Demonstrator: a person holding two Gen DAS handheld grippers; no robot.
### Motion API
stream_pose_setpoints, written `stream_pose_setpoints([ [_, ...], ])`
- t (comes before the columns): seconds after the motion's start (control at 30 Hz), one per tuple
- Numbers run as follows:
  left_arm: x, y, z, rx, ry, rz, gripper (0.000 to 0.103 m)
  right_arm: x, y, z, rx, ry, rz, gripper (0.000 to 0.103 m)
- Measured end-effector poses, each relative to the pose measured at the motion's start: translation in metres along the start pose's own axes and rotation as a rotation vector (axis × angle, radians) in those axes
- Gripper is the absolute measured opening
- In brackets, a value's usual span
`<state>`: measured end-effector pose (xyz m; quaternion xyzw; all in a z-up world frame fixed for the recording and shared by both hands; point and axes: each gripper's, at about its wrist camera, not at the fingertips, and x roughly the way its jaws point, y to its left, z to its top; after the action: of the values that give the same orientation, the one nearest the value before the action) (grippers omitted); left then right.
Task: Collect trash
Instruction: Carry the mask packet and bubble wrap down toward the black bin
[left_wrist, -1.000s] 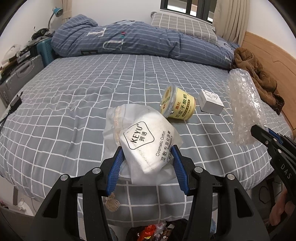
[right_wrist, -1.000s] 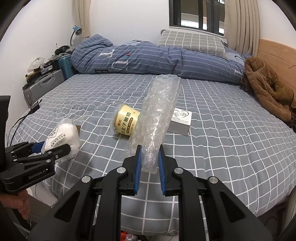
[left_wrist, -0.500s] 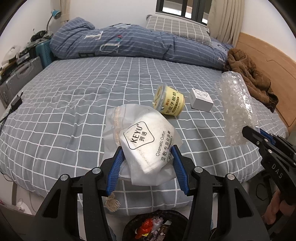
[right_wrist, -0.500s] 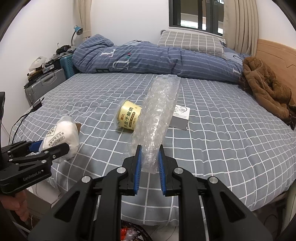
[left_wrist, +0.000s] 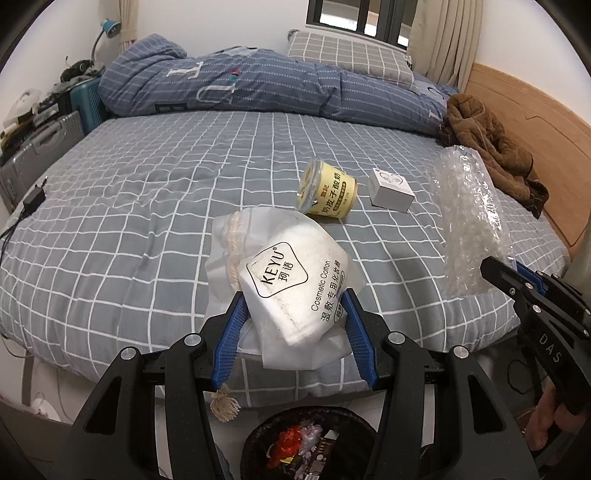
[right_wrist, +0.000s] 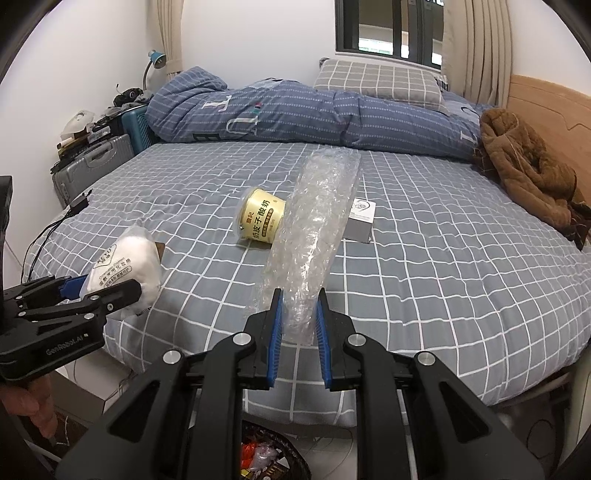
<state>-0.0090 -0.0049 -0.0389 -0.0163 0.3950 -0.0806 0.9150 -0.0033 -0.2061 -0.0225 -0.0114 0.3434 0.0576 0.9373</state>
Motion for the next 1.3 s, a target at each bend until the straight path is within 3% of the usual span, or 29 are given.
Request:
stream_pose_setpoints([
  [1.3,-0.035,-0.009,-0.078,-0.006,0.079,-0.024,0.051,-0.047,0.014,-0.059,0.013,0.068,0.02,0.016],
])
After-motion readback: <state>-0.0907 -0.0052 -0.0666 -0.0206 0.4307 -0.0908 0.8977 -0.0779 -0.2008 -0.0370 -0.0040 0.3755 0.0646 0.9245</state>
